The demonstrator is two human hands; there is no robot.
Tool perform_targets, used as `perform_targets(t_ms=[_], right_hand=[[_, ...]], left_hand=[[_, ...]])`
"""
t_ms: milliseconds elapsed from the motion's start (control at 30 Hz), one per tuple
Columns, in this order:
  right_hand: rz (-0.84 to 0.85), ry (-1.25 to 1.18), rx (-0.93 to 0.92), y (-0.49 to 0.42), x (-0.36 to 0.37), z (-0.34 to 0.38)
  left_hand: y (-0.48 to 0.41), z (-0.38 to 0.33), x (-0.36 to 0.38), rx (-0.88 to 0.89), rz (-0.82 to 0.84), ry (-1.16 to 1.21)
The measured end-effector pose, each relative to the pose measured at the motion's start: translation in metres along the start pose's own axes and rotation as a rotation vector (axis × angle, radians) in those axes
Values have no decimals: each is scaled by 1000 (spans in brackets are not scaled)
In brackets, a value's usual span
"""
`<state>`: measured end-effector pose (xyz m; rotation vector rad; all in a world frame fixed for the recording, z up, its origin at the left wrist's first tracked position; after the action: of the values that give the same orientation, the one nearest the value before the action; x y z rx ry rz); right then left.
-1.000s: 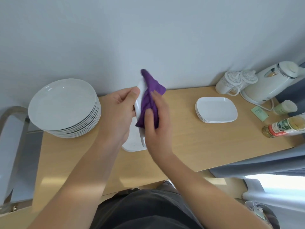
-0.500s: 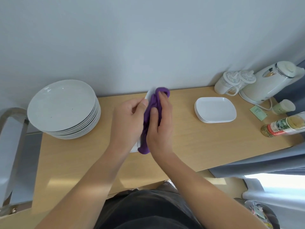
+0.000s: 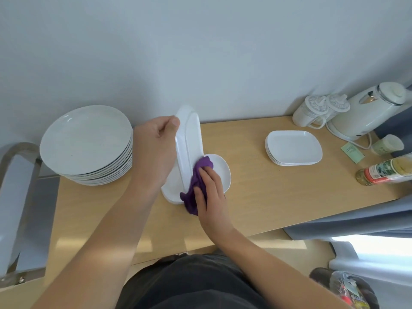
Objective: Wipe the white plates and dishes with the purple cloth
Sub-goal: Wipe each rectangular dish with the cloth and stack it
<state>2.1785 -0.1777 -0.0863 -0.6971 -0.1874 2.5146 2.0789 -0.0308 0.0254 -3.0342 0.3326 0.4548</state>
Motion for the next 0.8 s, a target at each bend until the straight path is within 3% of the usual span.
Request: perform_targets(t_ms=[167, 267, 433, 567, 800], right_hand=[[-179, -89, 26, -50, -29, 26], [-234, -91, 41, -81, -55, 34], [-150, -76, 245, -74, -70, 2], [-69, -18, 357, -45, -73, -30], [45, 175, 351, -51, -117, -73]], left_hand=[[20, -20, 26, 118, 151, -196], [25, -17, 35, 108, 226, -161], [19, -8, 35, 6, 173, 43], [13, -6, 45, -12, 173, 60], [36, -47, 99, 162, 217, -77]])
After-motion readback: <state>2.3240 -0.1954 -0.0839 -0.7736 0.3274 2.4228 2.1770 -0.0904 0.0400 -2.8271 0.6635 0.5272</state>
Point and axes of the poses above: each hand's wrist, its own y-axis away from the middle knuckle, its own x-axis out of the palm, z = x × y, the point moved 9 cm from there along -y, towards the middle knuckle, and after that the axes turned 6 degrees about -y, right-handed, at the moved point
